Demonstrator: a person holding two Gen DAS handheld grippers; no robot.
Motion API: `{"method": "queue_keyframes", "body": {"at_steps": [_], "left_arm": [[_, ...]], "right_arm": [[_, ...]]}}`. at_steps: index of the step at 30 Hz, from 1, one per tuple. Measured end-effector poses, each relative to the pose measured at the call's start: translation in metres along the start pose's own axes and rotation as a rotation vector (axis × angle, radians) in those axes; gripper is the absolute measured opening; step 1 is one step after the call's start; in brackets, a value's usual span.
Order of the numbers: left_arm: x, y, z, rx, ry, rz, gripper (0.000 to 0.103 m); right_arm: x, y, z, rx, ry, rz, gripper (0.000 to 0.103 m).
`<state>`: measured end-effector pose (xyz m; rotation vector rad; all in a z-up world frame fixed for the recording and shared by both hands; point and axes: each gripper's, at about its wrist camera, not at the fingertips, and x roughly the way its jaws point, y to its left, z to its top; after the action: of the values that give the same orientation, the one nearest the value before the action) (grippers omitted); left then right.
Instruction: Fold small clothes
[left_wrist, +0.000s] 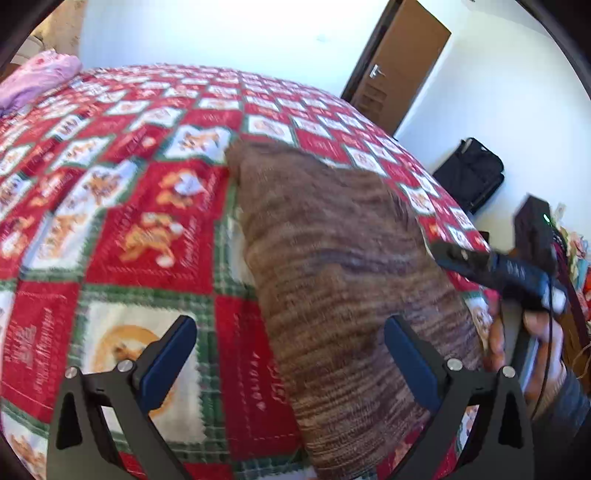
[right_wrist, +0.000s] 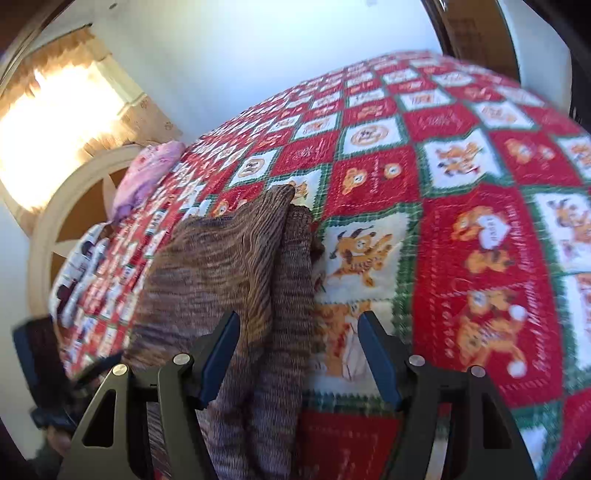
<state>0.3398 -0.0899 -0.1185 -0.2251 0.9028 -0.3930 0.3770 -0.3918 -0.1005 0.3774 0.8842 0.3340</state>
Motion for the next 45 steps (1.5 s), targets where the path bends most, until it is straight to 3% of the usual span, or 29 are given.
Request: {"method": "queue_keyframes", "body": {"at_steps": [9,18,20,22,24,26,28,32,40,45], "left_arm": [[0.014,-0.006,-0.001,0.046,0.004,0.052,0.103],[0.021,-0.011,0.001,0.083,0.02,0.055,0.103],[0.022,-0.012,0.002,0.088,0.021,0.051,0.103],[0.023,-0.013,0.002,0.092,0.022,0.051,0.103],[0.022,-0.015,0.002,0.099,0.02,0.045,0.102],[0.02,-0.017,0.001,0.111,0.015,0.033,0.094],[0.018,-0.023,-0.001,0.138,0.014,0.005,0.076],[0.017,-0.028,-0.002,0.165,0.012,0.009,0.069],[0.002,-0.024,-0.003,0.157,0.012,-0.004,0.043],[-0.014,-0.027,-0.005,0.172,0.006,-0.008,0.038]], "right_arm": [[0.044,-0.008,0.034,0.091,0.056,0.171,0.067],[0.072,0.003,0.046,0.07,0.085,0.247,0.067],[0.075,0.002,0.048,0.071,0.09,0.253,0.062],[0.078,0.003,0.047,0.063,0.102,0.239,0.04],[0.081,0.004,0.045,0.065,0.119,0.248,0.037],[0.081,0.009,0.042,0.045,0.126,0.242,0.035],[0.082,0.014,0.038,0.046,0.138,0.252,0.034],[0.079,0.021,0.035,0.031,0.116,0.213,0.032],[0.063,0.025,0.029,0.077,0.061,0.202,0.031],[0.049,0.042,0.023,0.061,0.038,0.224,0.03]]}}
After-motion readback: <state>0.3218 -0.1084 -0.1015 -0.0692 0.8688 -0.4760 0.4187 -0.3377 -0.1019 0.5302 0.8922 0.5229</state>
